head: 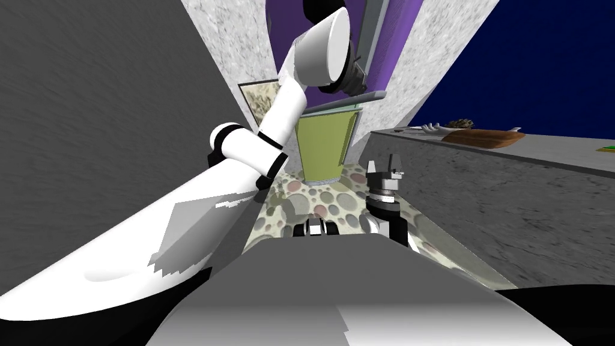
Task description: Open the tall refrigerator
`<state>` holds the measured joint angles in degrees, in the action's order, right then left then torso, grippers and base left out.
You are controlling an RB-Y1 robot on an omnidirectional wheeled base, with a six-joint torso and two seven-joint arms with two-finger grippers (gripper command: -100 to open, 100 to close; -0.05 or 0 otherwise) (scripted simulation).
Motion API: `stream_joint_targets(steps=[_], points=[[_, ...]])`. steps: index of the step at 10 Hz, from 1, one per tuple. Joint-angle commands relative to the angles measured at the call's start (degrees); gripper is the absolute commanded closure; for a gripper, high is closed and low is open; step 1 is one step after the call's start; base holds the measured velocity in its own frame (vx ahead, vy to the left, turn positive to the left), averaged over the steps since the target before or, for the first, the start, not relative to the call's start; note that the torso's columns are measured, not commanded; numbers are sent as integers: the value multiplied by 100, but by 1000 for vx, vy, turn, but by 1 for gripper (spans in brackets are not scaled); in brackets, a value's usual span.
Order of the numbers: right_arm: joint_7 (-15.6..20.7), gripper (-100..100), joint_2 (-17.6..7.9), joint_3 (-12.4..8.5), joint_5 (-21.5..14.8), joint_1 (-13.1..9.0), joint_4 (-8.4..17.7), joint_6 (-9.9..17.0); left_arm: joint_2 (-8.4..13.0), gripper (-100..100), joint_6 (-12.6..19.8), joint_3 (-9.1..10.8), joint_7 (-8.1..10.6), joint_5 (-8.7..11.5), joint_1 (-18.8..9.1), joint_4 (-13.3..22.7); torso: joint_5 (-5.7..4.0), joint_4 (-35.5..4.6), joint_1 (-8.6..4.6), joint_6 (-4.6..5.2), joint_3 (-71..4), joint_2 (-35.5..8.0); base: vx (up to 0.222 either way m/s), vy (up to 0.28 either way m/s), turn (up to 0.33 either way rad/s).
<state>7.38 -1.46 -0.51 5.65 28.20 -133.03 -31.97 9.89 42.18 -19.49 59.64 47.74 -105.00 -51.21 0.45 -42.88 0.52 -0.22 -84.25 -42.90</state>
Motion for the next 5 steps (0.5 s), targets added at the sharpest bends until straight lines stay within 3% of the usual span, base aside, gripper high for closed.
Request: stream_joint_targets(steps=[1,2,3,4,5], points=[[0,0,-1,0,0,-1,0,0,144,100,-391,-489,410,268,-250,83,-1,-11,4,12,5,-11,-42,232,-69],[0,0,-1,-1,0,0,0,0,144,100,-402,-698,500,268,-250,83,-1,-14,7,16,12,-14,4,159,-21],[0,0,0,0,0,0,0,0,223,100,-590,-897,739,535,-468,223,-12,-4,-25,13,2,2,5,219,-135],[0,0,-1,0,0,0,-1,0,223,100,-695,-1116,908,554,-469,223,-10,-13,-16,24,-3,3,19,279,-88],[0,0,-1,-1,0,0,0,0,223,100,-713,-1321,938,554,-469,223,4,-11,9,13,-3,2,7,168,-14]])
